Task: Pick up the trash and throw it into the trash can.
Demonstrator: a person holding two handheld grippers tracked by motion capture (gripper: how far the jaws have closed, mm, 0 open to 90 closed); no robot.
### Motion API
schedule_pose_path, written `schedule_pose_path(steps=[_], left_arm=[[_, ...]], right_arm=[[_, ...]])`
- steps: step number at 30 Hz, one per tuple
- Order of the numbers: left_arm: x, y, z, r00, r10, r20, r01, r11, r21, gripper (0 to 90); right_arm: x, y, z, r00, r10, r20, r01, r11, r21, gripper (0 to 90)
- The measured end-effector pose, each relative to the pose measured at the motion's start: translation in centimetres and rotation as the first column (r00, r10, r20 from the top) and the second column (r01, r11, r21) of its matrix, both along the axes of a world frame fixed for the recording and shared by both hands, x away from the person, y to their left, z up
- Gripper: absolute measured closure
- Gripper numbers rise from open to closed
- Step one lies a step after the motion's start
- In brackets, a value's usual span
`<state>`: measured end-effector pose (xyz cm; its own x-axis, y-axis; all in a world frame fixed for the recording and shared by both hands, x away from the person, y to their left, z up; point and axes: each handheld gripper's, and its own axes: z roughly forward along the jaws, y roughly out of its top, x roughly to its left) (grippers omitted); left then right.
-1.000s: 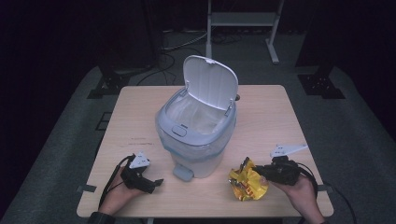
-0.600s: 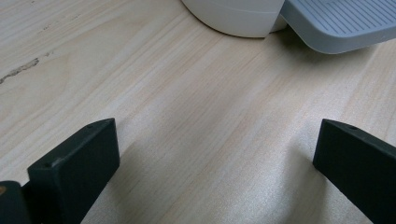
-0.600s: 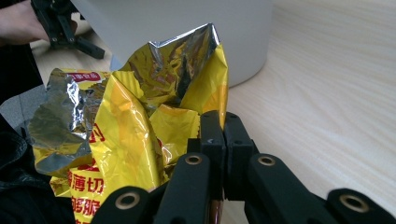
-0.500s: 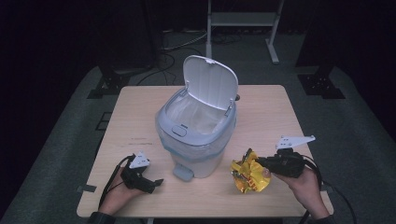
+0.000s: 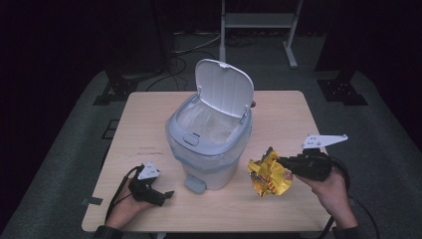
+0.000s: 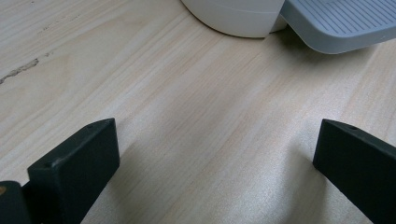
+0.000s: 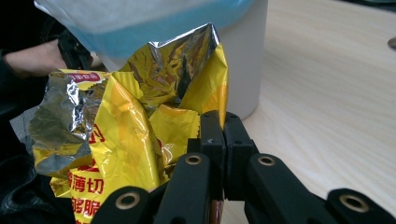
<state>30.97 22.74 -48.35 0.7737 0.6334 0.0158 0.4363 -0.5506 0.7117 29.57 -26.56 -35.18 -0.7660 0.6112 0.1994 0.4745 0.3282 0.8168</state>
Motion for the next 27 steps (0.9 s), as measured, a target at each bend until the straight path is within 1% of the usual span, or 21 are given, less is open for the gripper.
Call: schedule_pose_path(steps=[4, 15, 21, 27], left_arm=[[0.1, 0.0, 0.0, 1.0, 0.001, 0.001, -0.001, 1.0, 0.002, 0.0], [0.1, 0.0, 0.0, 1.0, 0.002, 0.002, -0.002, 1.0, 0.001, 0.0], [0.1, 0.0, 0.0, 1.0, 0.001, 0.002, -0.001, 1.0, 0.001, 0.0], [0.1, 0.0, 0.0, 1.0, 0.001, 0.002, -0.001, 1.0, 0.001, 0.0]], right_arm=[[0.0, 0.0, 1.0, 0.9998, -0.002, 0.022, 0.002, 0.9999, 0.013, 88.6], [0.0, 0.3, 2.9, 0.999, 0.007, 0.043, -0.008, 0.9996, 0.027, 88.7], [0.0, 0.5, 4.0, 0.998, 0.014, 0.062, -0.017, 0.9988, 0.046, 88.7], [0.0, 0.3, 5.6, 0.9958, 0.015, 0.091, -0.022, 0.997, 0.075, 88.7]])
